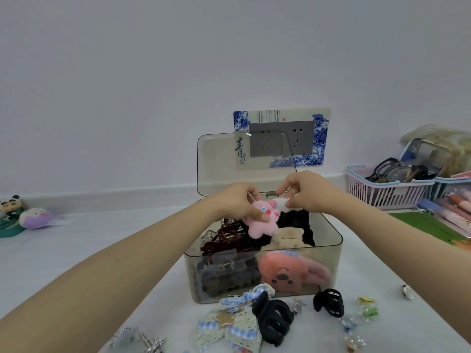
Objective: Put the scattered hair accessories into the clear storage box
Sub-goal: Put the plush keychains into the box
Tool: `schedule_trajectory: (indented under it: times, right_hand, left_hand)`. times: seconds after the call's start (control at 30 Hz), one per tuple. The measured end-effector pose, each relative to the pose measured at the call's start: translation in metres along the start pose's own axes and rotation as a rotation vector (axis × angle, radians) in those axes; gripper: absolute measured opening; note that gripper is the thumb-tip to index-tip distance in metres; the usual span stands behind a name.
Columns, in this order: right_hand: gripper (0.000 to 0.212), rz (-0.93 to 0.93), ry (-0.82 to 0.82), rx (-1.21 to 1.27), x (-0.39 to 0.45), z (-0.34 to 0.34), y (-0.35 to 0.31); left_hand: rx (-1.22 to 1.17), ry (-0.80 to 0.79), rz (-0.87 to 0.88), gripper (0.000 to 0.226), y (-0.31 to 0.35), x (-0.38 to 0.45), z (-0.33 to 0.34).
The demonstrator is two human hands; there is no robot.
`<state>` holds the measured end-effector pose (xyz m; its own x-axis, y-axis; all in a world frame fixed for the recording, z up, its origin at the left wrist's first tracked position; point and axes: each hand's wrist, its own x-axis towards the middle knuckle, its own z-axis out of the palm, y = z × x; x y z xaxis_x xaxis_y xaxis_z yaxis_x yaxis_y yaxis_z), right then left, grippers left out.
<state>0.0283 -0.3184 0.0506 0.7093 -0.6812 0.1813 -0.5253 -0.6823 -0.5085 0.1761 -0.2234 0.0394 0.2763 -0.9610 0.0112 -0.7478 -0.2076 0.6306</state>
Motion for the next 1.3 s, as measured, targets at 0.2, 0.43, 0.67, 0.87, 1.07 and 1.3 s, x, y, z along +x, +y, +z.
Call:
schedule_trajectory:
  times: [0.2, 0.43, 0.67, 0.87, 1.07, 1.3]
  right_hand:
    - [0.026, -0.04, -0.04, 0.025, -0.008, 0.002, 0.001]
    - [0.025, -0.049, -0.034, 0.032, -0.015, -0.005, 0.002]
    - [0.025, -0.045, -0.093, 0.005, -0.018, -0.007, 0.003]
    - [0.025, -0.013, -0.104, -0.167, -0.018, -0.012, 0.002]
    - [0.019, 0.027, -0.061, -0.386, -0.019, -0.009, -0.007]
    - [0.022, -0.011, -0.131, -0.52, -0.021, -0.007, -0.006]
  left_hand:
    - [0.059, -0.077, -0.022, 0.034, 0.001, 0.0, -0.009]
    - [0.2, -0.28, -0.111, 0.027, 0.008, -0.001, -0.014]
    - [0.36, -0.251, -0.039, 0.032, 0.009, -0.004, 0.003]
    - [0.35, -0.209, 0.061, 0.027, 0.004, -0.012, 0.003]
    - [0.332, -0.175, 0.067, 0.03, 0.006, -0.017, 0.01]
    - [0.155, -0.038, 0.112, 0.022, 0.006, -0.02, 0.011]
